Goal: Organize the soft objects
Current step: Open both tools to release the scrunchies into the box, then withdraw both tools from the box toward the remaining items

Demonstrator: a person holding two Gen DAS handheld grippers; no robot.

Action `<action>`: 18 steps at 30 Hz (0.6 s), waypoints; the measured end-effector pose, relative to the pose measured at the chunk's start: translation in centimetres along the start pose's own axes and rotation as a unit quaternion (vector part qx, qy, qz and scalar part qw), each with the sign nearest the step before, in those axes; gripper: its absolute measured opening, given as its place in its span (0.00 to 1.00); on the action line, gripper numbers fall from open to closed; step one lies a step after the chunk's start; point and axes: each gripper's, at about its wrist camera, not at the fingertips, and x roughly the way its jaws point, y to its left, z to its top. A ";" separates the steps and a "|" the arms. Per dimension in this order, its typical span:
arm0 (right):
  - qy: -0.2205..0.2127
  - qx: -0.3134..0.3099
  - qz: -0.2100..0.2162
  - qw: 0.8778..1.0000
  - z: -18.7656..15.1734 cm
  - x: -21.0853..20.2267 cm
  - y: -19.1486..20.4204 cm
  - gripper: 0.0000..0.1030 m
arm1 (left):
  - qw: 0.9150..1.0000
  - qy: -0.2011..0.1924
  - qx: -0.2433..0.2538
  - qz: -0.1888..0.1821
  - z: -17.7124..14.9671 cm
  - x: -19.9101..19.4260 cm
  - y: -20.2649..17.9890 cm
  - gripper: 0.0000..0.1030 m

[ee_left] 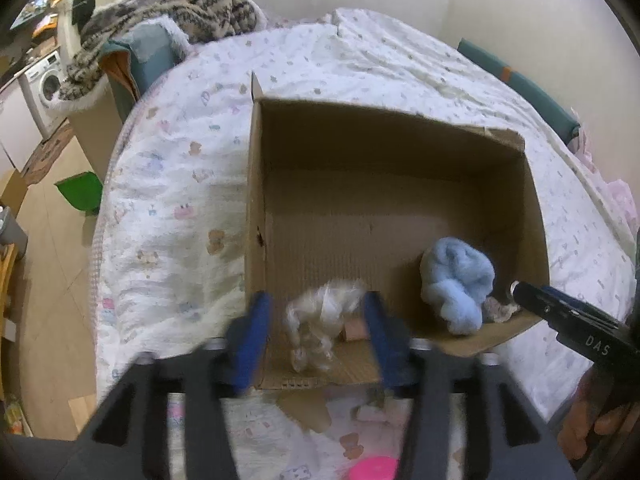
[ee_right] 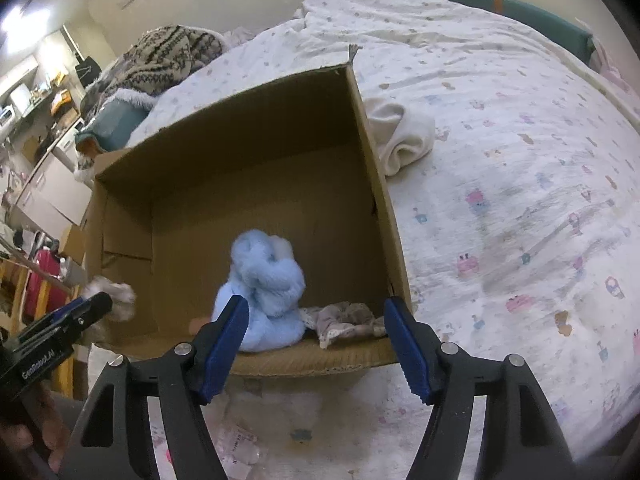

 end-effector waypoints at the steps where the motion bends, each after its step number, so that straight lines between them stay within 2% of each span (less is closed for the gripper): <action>1: 0.001 0.002 0.002 1.000 0.0 0.0 -0.1 0.72 | 1.000 -0.006 0.001 -0.003 0.1 -0.2 -0.2 0.57; 2: 0.003 0.003 0.002 1.000 0.0 0.1 -0.1 0.72 | 1.000 -0.008 0.003 0.000 0.1 -0.3 -0.3 0.64; 3: 0.006 0.003 0.002 1.000 0.0 0.2 -0.1 0.72 | 1.000 -0.010 0.006 0.006 0.2 -0.4 -0.5 0.66; 11: 0.017 0.004 0.002 1.000 -0.1 0.4 -0.2 0.72 | 1.000 -0.018 0.013 0.012 0.2 -0.6 -0.6 0.66; 18: 0.010 -0.005 -0.007 1.000 -0.2 0.2 0.0 0.72 | 1.000 -0.017 0.009 0.014 0.1 -0.7 -0.4 0.66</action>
